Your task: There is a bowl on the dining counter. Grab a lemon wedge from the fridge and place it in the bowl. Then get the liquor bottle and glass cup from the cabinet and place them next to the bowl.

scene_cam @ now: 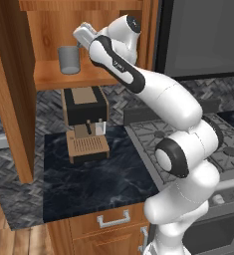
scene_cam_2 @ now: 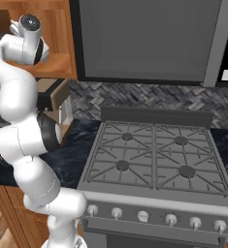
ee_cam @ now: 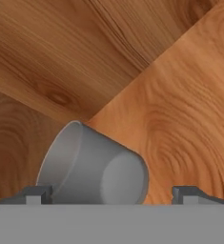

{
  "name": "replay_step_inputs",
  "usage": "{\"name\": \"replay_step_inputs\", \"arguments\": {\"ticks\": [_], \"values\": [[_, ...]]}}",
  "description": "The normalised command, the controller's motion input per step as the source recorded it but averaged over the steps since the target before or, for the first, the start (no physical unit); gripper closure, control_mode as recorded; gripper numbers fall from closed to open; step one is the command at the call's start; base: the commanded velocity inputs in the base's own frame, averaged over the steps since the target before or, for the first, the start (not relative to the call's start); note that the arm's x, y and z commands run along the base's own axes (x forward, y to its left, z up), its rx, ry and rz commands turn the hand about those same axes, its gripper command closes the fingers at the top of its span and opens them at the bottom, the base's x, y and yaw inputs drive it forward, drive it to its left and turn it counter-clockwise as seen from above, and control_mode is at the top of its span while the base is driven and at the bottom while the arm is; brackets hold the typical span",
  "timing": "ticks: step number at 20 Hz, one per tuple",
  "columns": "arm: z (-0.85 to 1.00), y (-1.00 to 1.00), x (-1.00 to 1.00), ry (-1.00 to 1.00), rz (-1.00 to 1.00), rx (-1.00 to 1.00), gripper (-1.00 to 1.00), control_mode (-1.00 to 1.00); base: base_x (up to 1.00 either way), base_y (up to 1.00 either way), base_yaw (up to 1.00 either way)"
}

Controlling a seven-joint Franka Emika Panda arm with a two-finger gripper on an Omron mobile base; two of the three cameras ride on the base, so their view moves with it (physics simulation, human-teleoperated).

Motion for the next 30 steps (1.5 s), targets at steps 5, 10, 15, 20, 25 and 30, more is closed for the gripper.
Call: {"name": "replay_step_inputs", "arguments": {"ticks": [5, 10, 15, 20, 25, 30], "values": [[0.03, -0.02, 0.17, 0.0, 0.0, 0.04, -1.0, -1.0, 0.0, 0.0, 0.0], [0.0, 0.05, 0.28, 0.0, 0.0, 0.0, -1.0, -1.0, 0.0, 0.0, 0.0], [0.0, 0.16, 0.26, 0.0, 0.0, 0.0, -1.0, -1.0, 0.0, 0.0, 0.0], [0.0, 0.27, 0.11, 0.01, 0.0, 0.0, -1.0, -1.0, 0.0, 0.0, 0.0], [0.0, 0.37, 0.07, 0.04, 0.0, 0.0, -1.0, -1.0, 0.0, 0.0, 0.0], [0.0, 0.3, 0.18, 0.06, 0.0, 0.0, -1.0, -1.0, 0.0, 0.0, 0.0]]}}
